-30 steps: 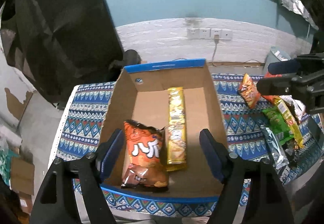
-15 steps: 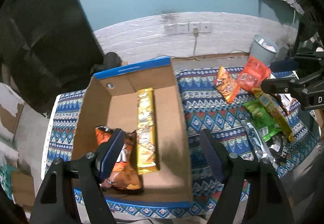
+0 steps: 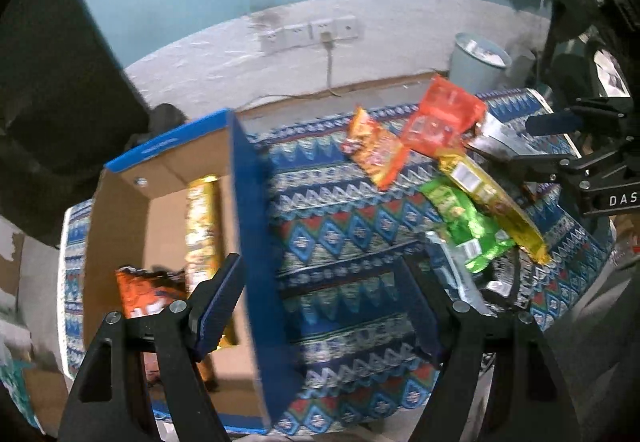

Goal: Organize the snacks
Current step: 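Grasp silver packet with left tool while right tool grasps another yellow wafer bar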

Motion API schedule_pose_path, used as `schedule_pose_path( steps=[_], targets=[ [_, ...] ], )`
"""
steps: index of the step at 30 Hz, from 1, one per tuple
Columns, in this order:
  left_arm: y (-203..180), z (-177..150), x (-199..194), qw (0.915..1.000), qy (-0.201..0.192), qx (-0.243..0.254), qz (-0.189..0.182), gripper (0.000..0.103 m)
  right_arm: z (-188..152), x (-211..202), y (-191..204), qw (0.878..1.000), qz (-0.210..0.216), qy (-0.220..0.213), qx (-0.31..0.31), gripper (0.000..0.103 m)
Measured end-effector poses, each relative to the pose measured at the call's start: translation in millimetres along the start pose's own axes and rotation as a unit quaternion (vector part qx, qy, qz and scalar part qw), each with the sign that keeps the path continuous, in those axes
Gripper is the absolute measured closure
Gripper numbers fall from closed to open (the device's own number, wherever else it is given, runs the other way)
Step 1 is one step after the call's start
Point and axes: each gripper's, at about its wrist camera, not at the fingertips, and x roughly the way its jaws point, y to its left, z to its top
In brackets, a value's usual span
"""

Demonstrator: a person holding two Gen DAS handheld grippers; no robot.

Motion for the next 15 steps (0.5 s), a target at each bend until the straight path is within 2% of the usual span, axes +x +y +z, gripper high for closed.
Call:
schedule_pose_path(
  steps=[10, 15],
  targets=[
    [-41, 11, 33, 0.9985, 0.040, 0.015, -0.033, 0.025, -33, 17, -43, 0.999, -0.003, 0.022, 0.023, 0.034],
    [-55, 13, 58, 0.9956, 0.072, 0.002, -0.059, 0.025, -43, 29, -56, 0.999, 0.006, 0.032, 0.032, 0.034]
  ],
)
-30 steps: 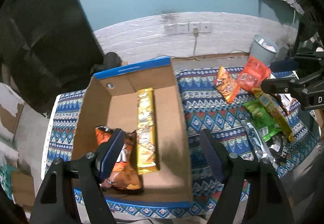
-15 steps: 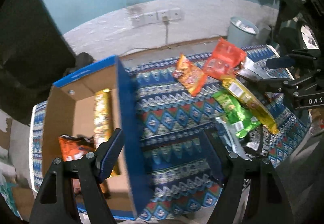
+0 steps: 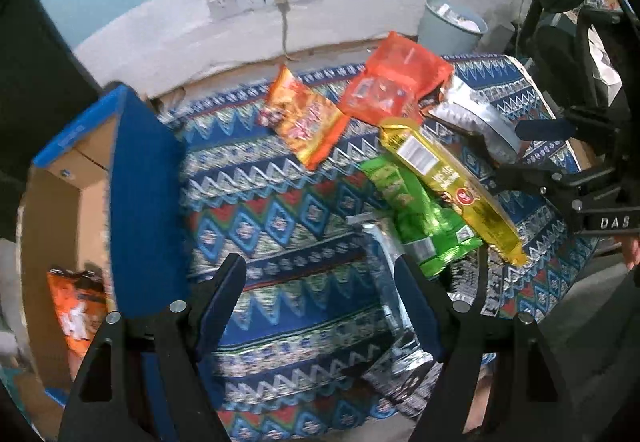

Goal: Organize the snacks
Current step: 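Grasp silver packet with left tool while right tool grasps another yellow wafer bar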

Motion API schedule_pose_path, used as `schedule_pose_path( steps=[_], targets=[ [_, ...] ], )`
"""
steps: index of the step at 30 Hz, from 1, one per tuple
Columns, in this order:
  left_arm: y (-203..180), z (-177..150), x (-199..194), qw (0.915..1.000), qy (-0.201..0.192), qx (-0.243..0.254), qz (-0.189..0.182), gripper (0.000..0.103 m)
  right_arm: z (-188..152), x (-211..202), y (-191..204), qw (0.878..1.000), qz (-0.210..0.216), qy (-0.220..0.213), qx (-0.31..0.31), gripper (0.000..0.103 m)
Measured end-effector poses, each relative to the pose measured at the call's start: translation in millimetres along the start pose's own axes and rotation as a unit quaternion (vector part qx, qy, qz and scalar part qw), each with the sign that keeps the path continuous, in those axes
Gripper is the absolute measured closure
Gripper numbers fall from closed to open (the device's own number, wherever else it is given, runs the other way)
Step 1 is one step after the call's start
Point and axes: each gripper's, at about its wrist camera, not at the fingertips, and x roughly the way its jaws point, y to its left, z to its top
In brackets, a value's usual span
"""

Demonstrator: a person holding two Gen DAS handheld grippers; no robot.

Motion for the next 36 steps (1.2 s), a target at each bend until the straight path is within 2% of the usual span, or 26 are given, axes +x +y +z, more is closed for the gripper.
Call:
schedule_pose_path(
  steps=[7, 15, 21, 23, 27, 29, 32, 34, 36],
  targets=[
    [-13, 1, 37, 0.9962, 0.048, -0.036, -0.063, 0.025, -12, 22, -12, 1.000, 0.017, 0.016, 0.001, 0.034],
    [-21, 5, 71, 0.9909, 0.084, -0.057, -0.088, 0.025, -18, 40, -20, 0.999, 0.022, 0.030, 0.002, 0.034],
    [-30, -3, 93, 0.9892, 0.117, -0.035, -0.081, 0.025, -18, 55, -21, 0.999, 0.033, 0.042, -0.006, 0.034],
    [-34, -7, 99, 0.9895, 0.127, -0.015, -0.066, 0.025, -17, 62, -20, 0.998, 0.031, 0.045, -0.010, 0.034],
    [-34, -11, 107, 0.9912, 0.127, 0.006, -0.038, 0.025, -16, 74, -18, 0.998, 0.040, 0.055, -0.013, 0.034],
    [-34, -13, 111, 0.9913, 0.126, 0.010, -0.037, 0.025, -16, 78, -15, 0.997, 0.039, 0.057, -0.017, 0.035],
    [-35, -13, 112, 0.9925, 0.115, 0.019, -0.037, 0.025, -16, 84, -12, 0.997, 0.038, 0.061, -0.021, 0.046],
    [-39, -12, 114, 0.9936, 0.104, 0.025, -0.036, 0.030, -17, 90, -13, 0.997, 0.041, 0.068, -0.015, 0.056],
    [-43, -11, 114, 0.9942, 0.095, 0.035, -0.037, 0.046, -19, 97, -14, 0.996, 0.044, 0.078, -0.013, 0.061]
  ],
)
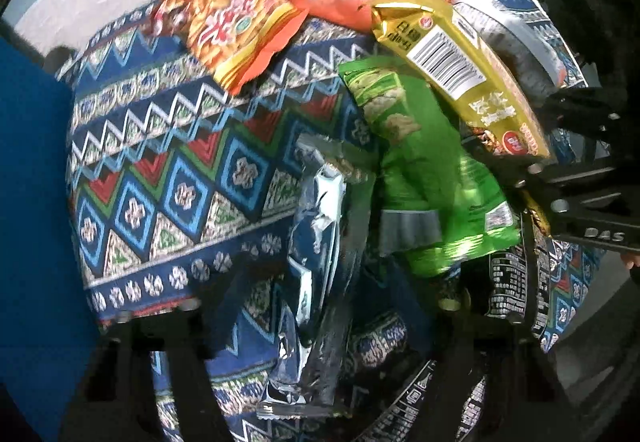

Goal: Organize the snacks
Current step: 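Grasp silver packet with left tool while right tool grasps another yellow wafer bar, then lift silver packet and wafer bar and carry both into the box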

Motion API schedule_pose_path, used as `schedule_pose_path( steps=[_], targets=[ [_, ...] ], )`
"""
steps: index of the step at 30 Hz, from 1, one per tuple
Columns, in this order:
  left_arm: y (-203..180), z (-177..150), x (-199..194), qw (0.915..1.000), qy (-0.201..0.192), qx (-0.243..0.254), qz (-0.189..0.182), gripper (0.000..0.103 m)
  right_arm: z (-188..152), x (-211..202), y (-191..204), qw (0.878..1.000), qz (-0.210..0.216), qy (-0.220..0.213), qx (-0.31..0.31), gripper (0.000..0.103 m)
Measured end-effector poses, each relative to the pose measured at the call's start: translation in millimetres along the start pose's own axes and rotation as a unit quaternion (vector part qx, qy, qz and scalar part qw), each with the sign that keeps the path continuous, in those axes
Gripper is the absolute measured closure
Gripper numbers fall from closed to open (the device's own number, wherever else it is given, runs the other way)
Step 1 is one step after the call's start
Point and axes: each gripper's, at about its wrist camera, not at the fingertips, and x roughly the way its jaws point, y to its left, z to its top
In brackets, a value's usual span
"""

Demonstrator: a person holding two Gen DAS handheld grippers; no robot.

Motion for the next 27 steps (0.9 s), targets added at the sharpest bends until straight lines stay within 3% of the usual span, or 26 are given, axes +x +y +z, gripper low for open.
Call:
schedule_pose_path(
  steps=[3, 6, 15, 27],
  targets=[
    [-3, 1, 2, 0.9999, -0.010, 0.011, 0.004, 0.065, -2, 5, 2, 1.000, -0.009, 0.002, -0.005, 0.066],
    [-5, 5, 2, 0.9996, -0.016, 0.018, 0.013, 0.072, -3, 4, 4, 1.000, -0.010, 0.001, -0.006, 0.069],
    [4, -7, -8, 0.9990, -0.031, 0.018, 0.027, 0.073, -6, -12, 18, 1.000, -0.028, -0.002, -0.010, 0.072],
    [6, -31, -58, 0.9958, -0.078, 0.019, 0.044, 0.073, -25, -57, 22, 0.999, -0.041, -0.021, 0.014, 0.072]
  ],
)
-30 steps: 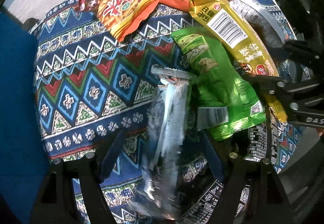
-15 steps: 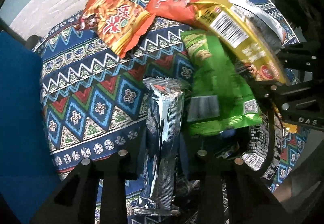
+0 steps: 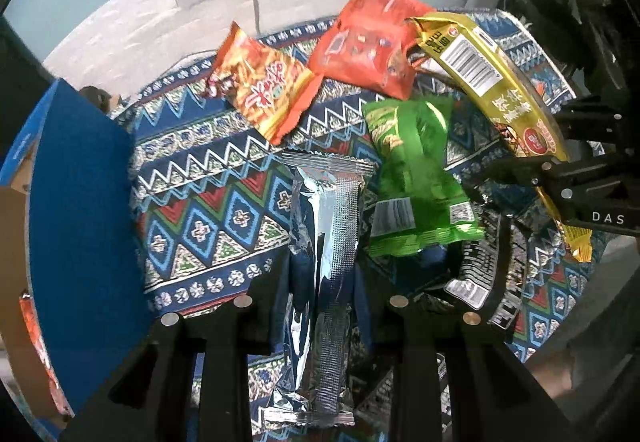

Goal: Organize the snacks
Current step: 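Lift silver packet and wafer bar and carry both into the box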

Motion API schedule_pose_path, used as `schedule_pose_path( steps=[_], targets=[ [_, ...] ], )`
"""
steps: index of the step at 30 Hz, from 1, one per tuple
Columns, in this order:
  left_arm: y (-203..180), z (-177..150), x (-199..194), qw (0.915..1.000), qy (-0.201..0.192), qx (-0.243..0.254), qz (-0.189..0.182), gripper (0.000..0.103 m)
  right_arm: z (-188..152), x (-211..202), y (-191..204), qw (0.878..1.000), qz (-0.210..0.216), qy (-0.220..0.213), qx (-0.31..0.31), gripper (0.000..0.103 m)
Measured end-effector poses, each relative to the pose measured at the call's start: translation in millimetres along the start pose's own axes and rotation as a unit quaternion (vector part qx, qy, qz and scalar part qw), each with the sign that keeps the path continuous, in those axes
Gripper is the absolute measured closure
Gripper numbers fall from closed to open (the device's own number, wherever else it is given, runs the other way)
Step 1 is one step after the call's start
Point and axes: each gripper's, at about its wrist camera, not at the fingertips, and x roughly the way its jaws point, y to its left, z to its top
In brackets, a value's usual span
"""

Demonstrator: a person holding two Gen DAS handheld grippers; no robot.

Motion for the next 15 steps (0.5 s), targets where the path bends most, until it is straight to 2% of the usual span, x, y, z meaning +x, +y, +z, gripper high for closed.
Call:
schedule_pose_path(
  steps=[8, 15],
  targets=[
    [8, -3, -36, 0.9995, -0.029, 0.000, 0.015, 0.073, 5, -27, -8, 1.000, -0.010, -0.012, 0.010, 0.072],
    [13, -7, -69, 0.9975, -0.061, 0.003, 0.035, 0.073, 17, -47, 14, 0.999, -0.010, -0.038, 0.003, 0.072]
  ],
)
